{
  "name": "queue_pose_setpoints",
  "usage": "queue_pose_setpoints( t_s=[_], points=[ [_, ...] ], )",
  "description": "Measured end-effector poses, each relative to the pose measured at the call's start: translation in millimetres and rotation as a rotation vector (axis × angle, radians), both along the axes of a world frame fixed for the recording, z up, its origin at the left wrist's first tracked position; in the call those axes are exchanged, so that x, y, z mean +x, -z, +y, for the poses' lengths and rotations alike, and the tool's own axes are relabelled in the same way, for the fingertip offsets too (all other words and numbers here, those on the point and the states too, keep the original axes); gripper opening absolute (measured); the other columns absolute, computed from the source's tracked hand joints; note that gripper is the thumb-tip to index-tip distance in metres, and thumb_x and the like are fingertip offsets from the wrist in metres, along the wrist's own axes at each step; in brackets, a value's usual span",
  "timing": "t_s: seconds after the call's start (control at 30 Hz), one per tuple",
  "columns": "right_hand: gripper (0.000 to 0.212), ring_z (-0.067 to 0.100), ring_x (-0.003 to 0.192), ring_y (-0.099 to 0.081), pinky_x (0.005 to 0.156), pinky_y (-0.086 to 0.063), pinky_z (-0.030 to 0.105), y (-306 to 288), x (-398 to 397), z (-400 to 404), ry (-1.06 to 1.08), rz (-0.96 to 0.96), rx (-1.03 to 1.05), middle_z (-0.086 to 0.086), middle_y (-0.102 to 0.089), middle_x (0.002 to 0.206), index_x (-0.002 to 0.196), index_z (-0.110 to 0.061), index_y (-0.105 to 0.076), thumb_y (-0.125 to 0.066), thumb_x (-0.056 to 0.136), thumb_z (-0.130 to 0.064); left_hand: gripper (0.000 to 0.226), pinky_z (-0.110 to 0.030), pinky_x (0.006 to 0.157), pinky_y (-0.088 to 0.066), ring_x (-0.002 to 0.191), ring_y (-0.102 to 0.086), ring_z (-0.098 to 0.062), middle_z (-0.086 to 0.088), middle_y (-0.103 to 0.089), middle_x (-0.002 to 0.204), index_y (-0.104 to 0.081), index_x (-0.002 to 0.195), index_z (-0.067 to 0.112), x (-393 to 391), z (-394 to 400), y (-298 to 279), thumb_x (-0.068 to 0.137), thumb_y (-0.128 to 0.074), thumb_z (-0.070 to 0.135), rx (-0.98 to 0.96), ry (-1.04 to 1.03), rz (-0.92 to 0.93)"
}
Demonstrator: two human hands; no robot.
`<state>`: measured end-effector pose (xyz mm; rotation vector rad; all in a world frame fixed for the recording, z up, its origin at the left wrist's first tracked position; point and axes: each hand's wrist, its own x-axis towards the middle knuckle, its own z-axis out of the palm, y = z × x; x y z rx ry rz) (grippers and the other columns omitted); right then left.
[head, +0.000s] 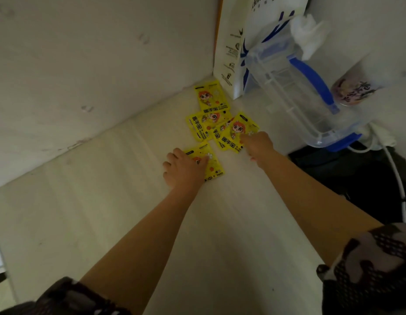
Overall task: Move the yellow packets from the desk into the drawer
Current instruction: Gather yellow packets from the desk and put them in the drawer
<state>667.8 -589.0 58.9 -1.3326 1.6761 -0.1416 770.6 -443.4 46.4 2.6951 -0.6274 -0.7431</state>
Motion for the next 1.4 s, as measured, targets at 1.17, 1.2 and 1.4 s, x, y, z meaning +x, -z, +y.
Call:
queue_pose_setpoints(
  t_s=[1.17,1.2,1.4],
  points=[
    [0.043,0.031,0.118,-0.04,0.095,-0.033,0.04,-15,-5,-9,-1.011,0.294,-0.387,0.003,-0.045,0.133,0.127,-0.02,-0.056,-0.058,0.084,-0.016,0.024,-0.041,0.067,-0.058,0.054,-0.063,-0.016,-0.003,-0.066,0.066,-0.061,0.071,0.014,107,-107,-34,0.069,-0.077,-0.004,-0.482,-0.171,0.476],
    [0.048,0.029,0.124,-0.035,0.098,-0.03,0.04,-14,-2,-12,-1.038,0.283,-0.385,-0.001,-0.041,0.14,0.131,-0.023,-0.053,-0.06,0.083,-0.019,0.025,-0.039,0.067,-0.057,0.052,-0.061,-0.015,-0.001,-0.064,0.061,-0.061,0.067,0.015,109,-117,-31,0.069,-0.077,-0.005,-0.483,-0.195,0.482],
    [0.055,0.027,0.14,-0.016,0.109,-0.02,0.045,0,8,-23,-1.146,0.314,-0.397,-0.01,-0.026,0.153,0.135,-0.025,-0.048,-0.064,0.083,-0.031,0.028,-0.044,0.084,-0.057,0.086,-0.069,-0.026,-0.013,-0.071,0.099,-0.071,0.095,0.009,112,-157,-3,0.069,-0.079,0.007,-0.431,-0.207,0.368]
  ],
)
